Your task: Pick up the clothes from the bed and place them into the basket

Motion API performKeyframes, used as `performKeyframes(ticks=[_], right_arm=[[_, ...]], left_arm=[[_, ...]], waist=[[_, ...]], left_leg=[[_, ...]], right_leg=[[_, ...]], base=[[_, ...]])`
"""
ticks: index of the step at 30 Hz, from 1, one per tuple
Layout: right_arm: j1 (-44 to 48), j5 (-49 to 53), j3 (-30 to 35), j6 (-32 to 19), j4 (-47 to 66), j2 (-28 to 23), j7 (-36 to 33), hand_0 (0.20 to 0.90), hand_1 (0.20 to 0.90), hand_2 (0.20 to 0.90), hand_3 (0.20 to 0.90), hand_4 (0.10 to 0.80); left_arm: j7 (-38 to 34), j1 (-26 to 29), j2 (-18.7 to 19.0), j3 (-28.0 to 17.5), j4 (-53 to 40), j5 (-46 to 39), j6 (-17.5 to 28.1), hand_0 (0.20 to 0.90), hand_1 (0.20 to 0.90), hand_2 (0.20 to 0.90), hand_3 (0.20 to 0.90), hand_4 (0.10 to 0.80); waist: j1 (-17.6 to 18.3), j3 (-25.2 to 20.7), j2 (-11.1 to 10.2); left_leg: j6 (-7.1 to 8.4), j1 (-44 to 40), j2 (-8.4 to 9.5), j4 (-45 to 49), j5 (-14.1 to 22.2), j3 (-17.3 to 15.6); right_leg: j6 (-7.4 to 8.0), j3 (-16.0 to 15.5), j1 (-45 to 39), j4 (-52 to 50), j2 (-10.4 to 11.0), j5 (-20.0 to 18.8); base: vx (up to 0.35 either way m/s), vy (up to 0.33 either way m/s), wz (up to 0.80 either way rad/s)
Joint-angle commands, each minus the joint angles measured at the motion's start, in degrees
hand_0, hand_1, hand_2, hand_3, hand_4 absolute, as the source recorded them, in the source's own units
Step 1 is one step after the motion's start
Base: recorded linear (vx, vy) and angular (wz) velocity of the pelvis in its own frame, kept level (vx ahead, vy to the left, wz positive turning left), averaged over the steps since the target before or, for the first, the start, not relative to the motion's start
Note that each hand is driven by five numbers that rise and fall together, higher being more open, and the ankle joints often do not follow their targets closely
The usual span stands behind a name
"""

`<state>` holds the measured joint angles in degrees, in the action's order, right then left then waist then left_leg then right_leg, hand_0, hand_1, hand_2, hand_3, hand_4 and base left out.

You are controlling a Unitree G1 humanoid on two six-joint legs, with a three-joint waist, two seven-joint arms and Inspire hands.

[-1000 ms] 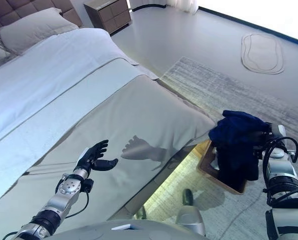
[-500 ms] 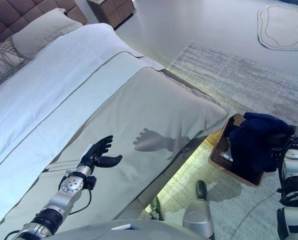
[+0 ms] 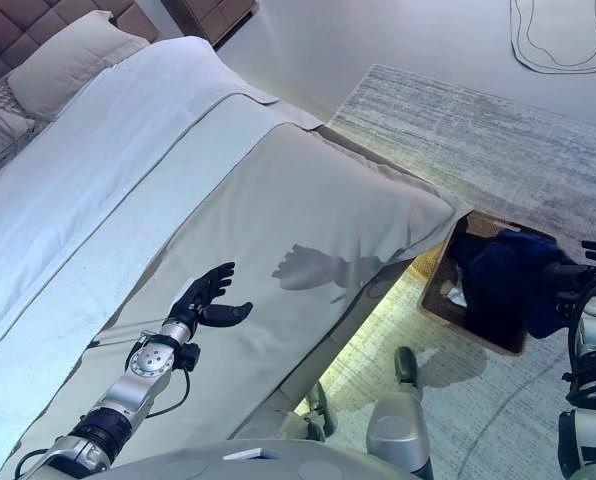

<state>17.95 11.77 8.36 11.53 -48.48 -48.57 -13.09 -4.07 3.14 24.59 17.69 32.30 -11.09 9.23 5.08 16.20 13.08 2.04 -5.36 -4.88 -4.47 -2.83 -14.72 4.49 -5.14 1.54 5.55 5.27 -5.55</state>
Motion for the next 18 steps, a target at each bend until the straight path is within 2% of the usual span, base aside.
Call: performKeyframes(ticks=[1, 12, 18], right_arm=[[3.9, -2.6, -2.0, -6.5, 3.4, -5.7, -0.5, 0.9, 0.9, 0.9, 0.9, 0.8], [3.3, -2.6, -3.2, -6.0, 5.6, -3.5, 0.1, 0.9, 0.9, 0.9, 0.9, 0.8], [2.4, 0.6, -3.8, -7.1, 5.7, -0.3, 1.9, 0.9, 0.9, 0.9, 0.9, 0.8]], left_arm=[[-1.3, 1.0, 2.1, -2.0, -2.1, 0.3, 4.2, 0.9, 0.9, 0.9, 0.9, 0.8], [-1.2, -0.3, 2.2, -2.7, -1.3, 0.7, 4.3, 0.9, 0.9, 0.9, 0.9, 0.8], [-0.7, -0.6, 1.6, -3.0, -0.1, 1.2, 4.0, 0.9, 0.9, 0.9, 0.9, 0.8]], waist=[[0.1, -4.1, -5.8], [-0.9, -5.3, -7.6], [-1.7, -6.3, -9.1]], left_leg=[[3.93, 2.8, -0.39, 4.0, 3.0, 2.2], [3.37, 1.8, -0.14, 3.4, 3.3, 3.0], [3.07, 0.9, -0.23, 2.9, 3.3, 3.6]], right_leg=[[-1.57, -4.3, -2.0, -4.4, -0.4, 6.1], [-1.59, -4.4, -3.2, -4.3, -0.6, 6.2], [-1.63, -4.9, -4.2, -4.2, -0.6, 6.3]], base=[[0.038, 0.011, 0.01], [0.007, 0.004, 0.01], [0.012, 0.008, 0.03]])
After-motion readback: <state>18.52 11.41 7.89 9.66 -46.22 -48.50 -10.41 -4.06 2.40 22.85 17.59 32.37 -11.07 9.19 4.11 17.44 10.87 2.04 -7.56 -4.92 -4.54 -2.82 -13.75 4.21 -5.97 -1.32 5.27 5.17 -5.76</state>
